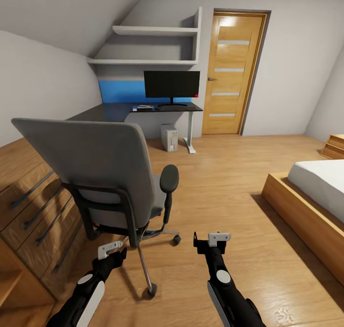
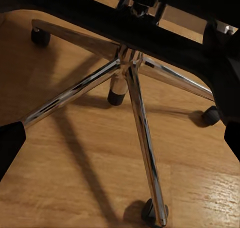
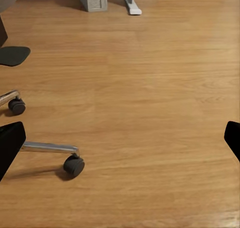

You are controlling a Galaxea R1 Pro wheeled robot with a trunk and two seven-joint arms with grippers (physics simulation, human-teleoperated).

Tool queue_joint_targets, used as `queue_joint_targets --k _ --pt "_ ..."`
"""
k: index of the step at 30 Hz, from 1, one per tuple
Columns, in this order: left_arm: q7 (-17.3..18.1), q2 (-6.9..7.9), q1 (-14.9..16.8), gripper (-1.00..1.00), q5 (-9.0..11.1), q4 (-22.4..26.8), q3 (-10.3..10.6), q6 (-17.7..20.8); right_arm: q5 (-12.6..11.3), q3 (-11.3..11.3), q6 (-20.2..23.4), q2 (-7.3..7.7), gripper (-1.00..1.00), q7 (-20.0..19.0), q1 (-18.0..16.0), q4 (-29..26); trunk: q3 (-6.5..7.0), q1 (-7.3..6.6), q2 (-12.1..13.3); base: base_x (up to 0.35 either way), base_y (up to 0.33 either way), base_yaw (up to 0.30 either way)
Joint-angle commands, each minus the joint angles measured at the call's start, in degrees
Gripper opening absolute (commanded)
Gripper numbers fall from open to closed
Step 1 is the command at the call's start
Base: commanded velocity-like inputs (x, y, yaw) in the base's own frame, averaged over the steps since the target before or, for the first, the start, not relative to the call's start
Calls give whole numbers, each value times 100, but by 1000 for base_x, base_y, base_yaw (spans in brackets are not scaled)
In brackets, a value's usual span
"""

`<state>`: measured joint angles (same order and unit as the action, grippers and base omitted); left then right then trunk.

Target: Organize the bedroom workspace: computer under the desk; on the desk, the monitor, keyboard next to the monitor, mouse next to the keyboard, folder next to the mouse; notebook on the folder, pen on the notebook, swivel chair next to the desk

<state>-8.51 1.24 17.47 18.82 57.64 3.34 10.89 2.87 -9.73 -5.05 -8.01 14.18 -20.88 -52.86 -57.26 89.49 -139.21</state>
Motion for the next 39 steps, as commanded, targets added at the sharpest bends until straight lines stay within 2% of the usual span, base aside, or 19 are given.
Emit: queue_joint_targets --k 1,26,39 --pt "-54 8 2 100 60 10 27 17 30 -11 -4 1 100 40 -3 3 -5 -1 -2 21 0 0" --pt "-47 15 2 100 60 10 20 11 29 -11 -4 24 100 41 -3 3 -5 -1 -2 52 -29 0" --pt "-50 26 2 100 52 10 18 10 30 -11 -4 25 100 41 -3 3 -5 -1 -2 100 -145 0"
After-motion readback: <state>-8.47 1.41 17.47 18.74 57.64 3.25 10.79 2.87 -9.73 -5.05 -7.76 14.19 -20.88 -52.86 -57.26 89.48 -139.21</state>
